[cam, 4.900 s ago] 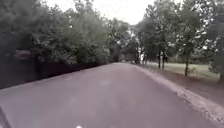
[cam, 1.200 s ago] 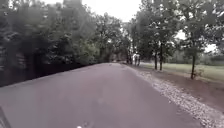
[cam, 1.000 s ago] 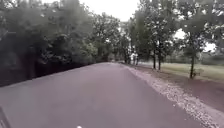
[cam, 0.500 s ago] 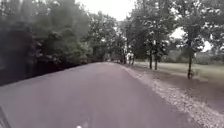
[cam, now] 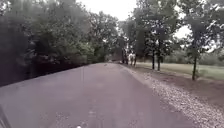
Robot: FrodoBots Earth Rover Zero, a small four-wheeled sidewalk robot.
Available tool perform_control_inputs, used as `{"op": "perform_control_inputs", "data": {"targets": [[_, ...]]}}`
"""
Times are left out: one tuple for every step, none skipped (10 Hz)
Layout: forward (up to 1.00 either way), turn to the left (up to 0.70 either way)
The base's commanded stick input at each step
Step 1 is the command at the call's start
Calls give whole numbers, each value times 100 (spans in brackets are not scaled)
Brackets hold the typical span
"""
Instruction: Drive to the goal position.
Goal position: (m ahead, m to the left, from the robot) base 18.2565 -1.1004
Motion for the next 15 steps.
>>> {"op": "perform_control_inputs", "data": {"targets": [[100, -1], [100, -1], [100, -1], [100, -4], [100, -8], [100, -10], [100, -10], [100, -10], [100, -10], [100, -7], [100, -1], [100, 0], [100, 1], [100, 1], [100, 1]]}}
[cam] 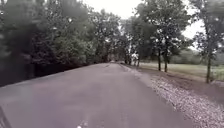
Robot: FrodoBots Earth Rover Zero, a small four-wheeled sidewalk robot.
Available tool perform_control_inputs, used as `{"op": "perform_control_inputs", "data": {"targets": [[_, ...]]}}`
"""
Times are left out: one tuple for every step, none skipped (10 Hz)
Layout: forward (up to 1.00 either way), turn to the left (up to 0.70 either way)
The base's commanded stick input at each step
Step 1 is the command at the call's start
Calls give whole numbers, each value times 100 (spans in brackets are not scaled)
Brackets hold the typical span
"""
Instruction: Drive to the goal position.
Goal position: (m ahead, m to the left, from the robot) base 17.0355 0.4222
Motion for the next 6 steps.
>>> {"op": "perform_control_inputs", "data": {"targets": [[100, 1], [100, 1], [100, 1], [100, 1], [100, 1], [100, 1]]}}
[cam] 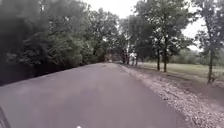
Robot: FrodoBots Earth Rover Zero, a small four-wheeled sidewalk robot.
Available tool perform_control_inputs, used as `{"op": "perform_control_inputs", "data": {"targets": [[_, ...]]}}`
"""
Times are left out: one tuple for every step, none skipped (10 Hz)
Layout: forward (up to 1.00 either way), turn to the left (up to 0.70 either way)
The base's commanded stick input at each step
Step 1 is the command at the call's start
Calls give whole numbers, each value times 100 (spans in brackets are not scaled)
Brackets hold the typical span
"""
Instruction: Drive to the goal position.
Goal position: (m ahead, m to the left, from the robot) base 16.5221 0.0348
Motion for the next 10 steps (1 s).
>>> {"op": "perform_control_inputs", "data": {"targets": [[100, 1], [100, 1], [100, 1], [100, 1], [100, 1], [100, 1], [100, -2], [100, -5], [100, -7], [100, -10]]}}
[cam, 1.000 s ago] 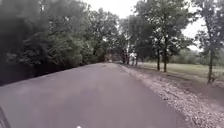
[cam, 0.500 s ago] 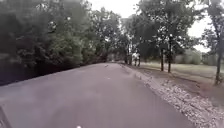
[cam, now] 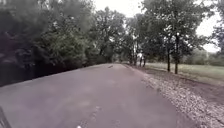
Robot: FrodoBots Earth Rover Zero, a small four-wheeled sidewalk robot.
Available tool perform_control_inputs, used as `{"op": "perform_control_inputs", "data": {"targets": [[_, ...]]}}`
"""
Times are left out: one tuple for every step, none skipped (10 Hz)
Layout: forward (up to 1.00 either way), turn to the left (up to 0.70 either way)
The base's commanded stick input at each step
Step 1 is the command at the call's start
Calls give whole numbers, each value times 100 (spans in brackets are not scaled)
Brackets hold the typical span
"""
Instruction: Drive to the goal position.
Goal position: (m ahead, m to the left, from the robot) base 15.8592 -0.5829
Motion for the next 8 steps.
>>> {"op": "perform_control_inputs", "data": {"targets": [[100, -10], [100, -11], [100, -11], [100, -11], [100, -11], [100, -11], [100, -11], [100, -11]]}}
